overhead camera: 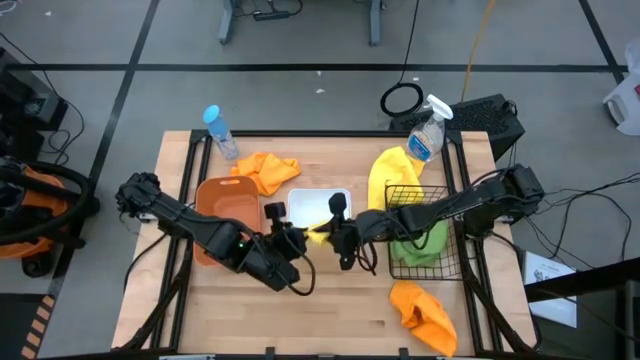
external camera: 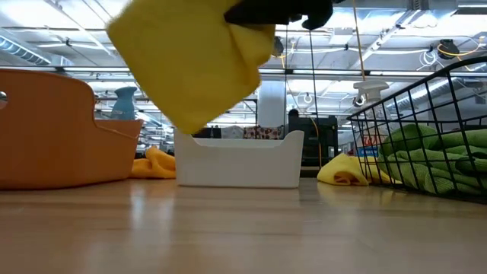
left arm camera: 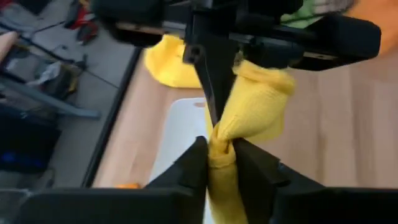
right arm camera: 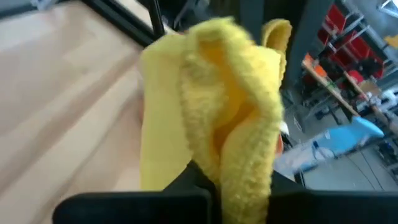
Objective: Sort microfiber towel by color & place in baskets
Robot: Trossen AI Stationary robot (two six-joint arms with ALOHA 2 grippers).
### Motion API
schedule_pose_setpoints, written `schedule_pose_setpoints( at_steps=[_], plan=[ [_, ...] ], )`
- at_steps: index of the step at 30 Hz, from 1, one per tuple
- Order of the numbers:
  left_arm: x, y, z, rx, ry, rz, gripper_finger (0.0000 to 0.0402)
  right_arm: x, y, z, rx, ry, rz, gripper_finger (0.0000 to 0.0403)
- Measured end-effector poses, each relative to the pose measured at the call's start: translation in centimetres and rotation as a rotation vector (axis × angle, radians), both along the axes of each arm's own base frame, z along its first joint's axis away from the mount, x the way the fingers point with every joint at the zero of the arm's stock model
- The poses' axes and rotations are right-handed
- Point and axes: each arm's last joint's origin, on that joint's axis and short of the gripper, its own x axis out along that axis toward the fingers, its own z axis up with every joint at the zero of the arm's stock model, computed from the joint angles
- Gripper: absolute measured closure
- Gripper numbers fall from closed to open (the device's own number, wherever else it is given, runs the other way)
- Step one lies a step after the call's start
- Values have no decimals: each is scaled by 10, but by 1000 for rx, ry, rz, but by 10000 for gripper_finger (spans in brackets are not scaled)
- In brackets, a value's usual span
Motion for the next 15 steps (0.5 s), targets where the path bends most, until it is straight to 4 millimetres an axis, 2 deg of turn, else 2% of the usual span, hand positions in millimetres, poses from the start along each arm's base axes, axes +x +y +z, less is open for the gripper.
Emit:
schedule_pose_setpoints(
  at_steps=[5,8,12,15],
  plan=[
    [-11,5,-4,47,3,137,241,-11,-9,17,-7,-10,-58,396],
    [-22,1,-6,72,9,188,192,-17,-16,24,-14,-6,-99,397],
    [-35,-7,-20,198,-63,245,138,-25,-22,33,-13,-17,-116,399],
    [-45,-7,-32,253,-149,294,112,-31,-25,41,-25,-20,-115,400]
  ],
)
